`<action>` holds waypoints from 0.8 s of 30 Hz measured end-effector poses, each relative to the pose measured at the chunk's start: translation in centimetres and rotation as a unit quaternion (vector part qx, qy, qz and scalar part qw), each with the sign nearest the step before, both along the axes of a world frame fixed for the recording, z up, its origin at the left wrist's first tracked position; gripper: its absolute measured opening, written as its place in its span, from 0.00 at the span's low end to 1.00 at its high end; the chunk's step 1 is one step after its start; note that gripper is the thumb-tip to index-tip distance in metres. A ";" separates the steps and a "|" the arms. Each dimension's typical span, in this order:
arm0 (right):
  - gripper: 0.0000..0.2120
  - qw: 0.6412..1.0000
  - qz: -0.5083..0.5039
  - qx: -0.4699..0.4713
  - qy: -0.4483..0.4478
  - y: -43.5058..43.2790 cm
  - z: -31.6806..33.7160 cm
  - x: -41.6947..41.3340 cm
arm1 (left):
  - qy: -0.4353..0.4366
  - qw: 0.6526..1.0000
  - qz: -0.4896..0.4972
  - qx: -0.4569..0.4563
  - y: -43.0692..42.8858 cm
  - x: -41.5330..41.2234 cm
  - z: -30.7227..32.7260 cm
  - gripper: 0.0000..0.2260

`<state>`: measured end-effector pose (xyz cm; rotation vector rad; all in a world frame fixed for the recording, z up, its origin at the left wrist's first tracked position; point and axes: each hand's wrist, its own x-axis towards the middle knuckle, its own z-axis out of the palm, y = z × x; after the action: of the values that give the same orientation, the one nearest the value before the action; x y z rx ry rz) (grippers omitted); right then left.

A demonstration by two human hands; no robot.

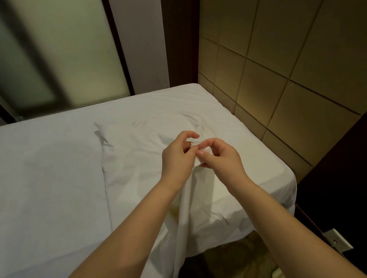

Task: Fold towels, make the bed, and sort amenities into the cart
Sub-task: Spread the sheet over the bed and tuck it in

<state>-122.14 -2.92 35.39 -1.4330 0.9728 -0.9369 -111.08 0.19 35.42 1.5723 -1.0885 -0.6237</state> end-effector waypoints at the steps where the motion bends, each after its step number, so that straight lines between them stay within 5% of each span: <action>1: 0.09 1.000 0.008 0.004 0.002 -0.1 0.0 0.0 | -0.008 1.000 0.009 -0.002 0.0 0.2 0.1 0.11; 7: 0.18 0.993 0.081 -0.065 0.050 -1.1 0.7 0.6 | -0.030 0.999 0.025 -0.019 -0.2 2.7 1.9 0.09; 11: 0.07 0.978 0.040 -0.171 0.115 -3.2 1.6 0.9 | -0.080 0.996 -0.030 0.021 -0.4 3.7 3.6 0.08; 15: 0.02 0.923 0.122 -0.309 0.194 -5.4 2.7 1.8 | -0.099 0.994 -0.028 0.036 -1.8 4.1 5.0 0.09; 24: 0.11 0.934 0.211 -0.258 0.129 -11.6 4.9 5.0 | -0.145 0.988 0.044 0.033 -5.0 5.1 8.0 0.08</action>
<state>-117.13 -14.57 40.27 -2.1509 0.5735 -0.7150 -106.01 -4.79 43.39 1.7981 -1.2138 -0.3823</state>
